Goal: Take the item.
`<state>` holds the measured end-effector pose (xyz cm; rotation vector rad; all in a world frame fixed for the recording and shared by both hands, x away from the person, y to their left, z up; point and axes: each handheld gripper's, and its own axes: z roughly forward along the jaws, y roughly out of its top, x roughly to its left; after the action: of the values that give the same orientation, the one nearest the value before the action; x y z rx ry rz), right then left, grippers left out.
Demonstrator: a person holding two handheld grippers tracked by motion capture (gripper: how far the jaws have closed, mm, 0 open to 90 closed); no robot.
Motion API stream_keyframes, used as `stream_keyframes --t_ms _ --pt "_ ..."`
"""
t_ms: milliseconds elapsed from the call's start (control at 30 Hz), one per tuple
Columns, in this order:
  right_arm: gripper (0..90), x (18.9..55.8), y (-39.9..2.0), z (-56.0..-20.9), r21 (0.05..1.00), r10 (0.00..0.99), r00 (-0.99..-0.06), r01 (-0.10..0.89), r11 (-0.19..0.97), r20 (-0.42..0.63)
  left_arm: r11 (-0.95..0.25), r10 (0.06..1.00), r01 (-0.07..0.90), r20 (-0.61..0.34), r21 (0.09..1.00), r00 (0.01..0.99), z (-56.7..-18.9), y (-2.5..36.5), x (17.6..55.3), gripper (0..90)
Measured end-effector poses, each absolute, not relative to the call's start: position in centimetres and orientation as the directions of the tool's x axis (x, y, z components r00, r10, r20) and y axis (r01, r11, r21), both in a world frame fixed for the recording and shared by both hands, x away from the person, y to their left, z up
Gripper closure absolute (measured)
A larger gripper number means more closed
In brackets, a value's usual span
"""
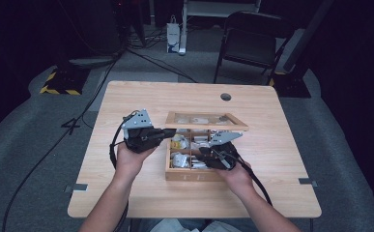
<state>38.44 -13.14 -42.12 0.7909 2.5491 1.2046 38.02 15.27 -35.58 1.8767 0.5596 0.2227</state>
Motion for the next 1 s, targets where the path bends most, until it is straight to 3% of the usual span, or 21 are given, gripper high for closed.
stream_keyframes --t_ms 233,600,633,733,1000 --pt "68.6 39.1 -12.8 -42.9 0.736 0.565 -0.825 0.401 0.546 0.03 -0.271 0.479 0.27 -0.113 0.924 0.87 -35.5 15.3 38.1 89.8" --pt "79.8 39.2 -12.4 -43.3 0.682 0.579 -0.815 0.425 0.595 0.003 -0.273 0.478 0.271 -0.114 0.923 0.871 -35.5 15.2 38.3 89.8" --pt "85.4 39.2 -12.3 -43.3 0.672 0.577 -0.817 0.429 0.604 0.003 -0.274 0.478 0.27 -0.113 0.923 0.871 -35.5 15.1 38.3 89.8" --pt "89.7 39.1 -12.2 -43.4 0.665 0.572 -0.82 0.426 0.613 -0.002 -0.273 0.477 0.272 -0.115 0.923 0.871 -35.5 15.1 38.3 89.8" --pt "90.0 38.5 -12.1 -43.1 0.675 0.567 -0.823 0.402 0.619 -0.03 -0.277 0.476 0.271 -0.114 0.922 0.872 -35.5 15.1 38.3 89.9"
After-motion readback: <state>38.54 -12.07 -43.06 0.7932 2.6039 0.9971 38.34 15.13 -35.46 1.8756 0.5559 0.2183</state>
